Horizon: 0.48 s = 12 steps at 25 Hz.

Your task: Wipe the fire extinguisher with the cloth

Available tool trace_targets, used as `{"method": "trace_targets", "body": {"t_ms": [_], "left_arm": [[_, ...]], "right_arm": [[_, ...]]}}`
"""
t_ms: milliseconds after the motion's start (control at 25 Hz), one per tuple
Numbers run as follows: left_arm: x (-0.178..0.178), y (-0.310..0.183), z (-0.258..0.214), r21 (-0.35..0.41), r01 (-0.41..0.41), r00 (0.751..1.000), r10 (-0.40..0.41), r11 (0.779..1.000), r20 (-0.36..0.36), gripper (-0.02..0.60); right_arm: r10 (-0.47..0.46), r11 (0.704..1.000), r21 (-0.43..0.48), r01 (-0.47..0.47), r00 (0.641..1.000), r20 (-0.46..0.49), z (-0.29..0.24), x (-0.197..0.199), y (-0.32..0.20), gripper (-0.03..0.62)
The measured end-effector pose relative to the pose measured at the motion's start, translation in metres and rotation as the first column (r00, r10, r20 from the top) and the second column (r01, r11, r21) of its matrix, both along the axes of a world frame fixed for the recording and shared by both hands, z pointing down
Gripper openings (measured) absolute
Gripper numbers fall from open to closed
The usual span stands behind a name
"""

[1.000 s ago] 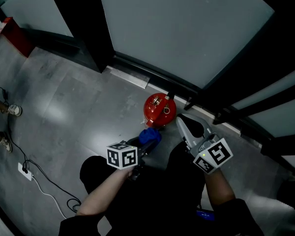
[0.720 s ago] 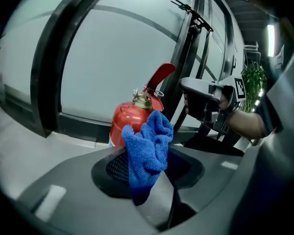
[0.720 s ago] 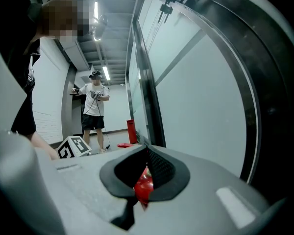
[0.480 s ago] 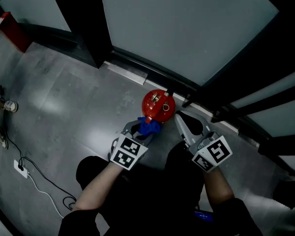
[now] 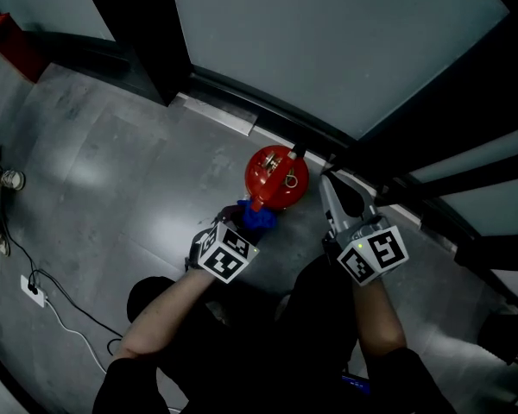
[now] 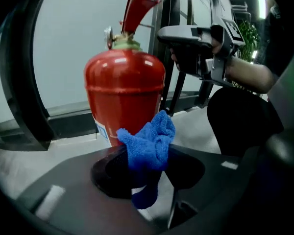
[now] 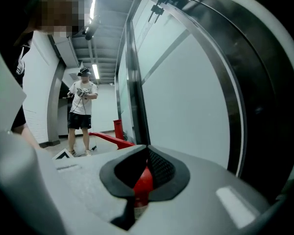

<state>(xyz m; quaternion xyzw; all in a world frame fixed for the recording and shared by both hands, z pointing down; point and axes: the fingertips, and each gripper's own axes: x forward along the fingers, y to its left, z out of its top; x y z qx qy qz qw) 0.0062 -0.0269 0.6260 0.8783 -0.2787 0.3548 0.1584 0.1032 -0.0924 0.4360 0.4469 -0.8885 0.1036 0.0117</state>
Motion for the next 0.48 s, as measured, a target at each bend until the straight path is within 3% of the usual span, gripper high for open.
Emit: {"method": "trace_targets", "body": {"t_ms": [240, 480], "left_arm": [[-0.002, -0.005, 0.040, -0.072, 0.011, 1.000, -0.011, 0.997, 0.004, 0.175], [0.001, -0.003, 0.081, -0.063, 0.029, 1.000, -0.028, 0.998, 0.011, 0.174]], "right_arm": [[0.145, 0.988, -0.057, -0.141, 0.986, 0.080, 0.026, 0.030, -0.021, 0.005], [0.207, 0.972, -0.130, -0.193, 0.973, 0.103, 0.050, 0.035, -0.029, 0.005]]}}
